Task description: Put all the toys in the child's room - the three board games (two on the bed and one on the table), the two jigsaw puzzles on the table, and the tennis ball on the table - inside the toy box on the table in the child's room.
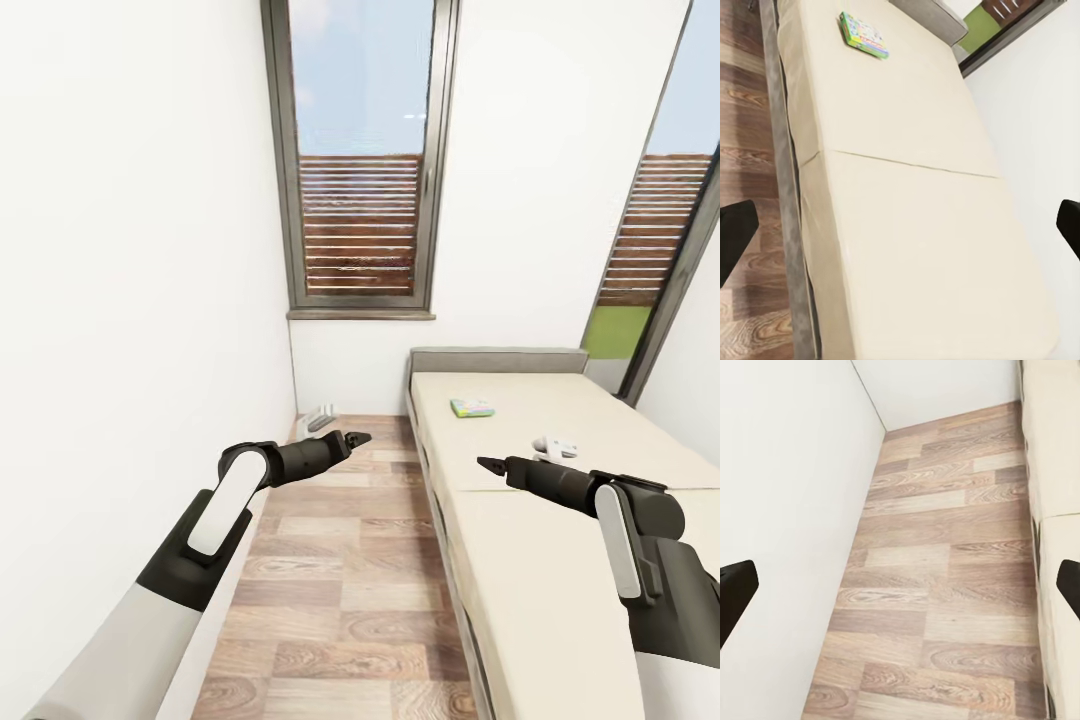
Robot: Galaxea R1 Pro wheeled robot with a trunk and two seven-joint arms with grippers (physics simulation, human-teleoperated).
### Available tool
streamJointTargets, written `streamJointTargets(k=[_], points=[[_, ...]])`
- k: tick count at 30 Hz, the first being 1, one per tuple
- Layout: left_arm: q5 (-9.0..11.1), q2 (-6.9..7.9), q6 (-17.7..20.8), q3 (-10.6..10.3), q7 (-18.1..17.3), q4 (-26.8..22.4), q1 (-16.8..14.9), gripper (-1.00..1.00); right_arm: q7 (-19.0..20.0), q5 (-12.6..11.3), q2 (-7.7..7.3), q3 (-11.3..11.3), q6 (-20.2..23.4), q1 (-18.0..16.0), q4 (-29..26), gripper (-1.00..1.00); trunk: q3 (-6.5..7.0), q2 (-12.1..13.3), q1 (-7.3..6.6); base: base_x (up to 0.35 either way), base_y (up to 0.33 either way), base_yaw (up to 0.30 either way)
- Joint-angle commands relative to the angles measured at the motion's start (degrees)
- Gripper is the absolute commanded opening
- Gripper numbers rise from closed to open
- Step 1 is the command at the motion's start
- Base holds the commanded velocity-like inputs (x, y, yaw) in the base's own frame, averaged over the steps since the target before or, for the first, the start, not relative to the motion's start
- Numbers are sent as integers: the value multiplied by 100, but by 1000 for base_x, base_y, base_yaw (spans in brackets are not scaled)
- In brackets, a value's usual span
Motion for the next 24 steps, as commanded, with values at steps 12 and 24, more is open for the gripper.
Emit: streamJointTargets(k=[12, 24], points=[[67, 0, 8, -3, 56, -5, -4, 100, 10, -13, 0, -8, 32, -4, -7, 100, -7, -4, 1, 20, 81, 0], [69, 0, 8, -2, 56, -5, -4, 100, 11, -13, 0, -8, 32, -3, -8, 100, -7, -4, 1, 3, 12, 0]])
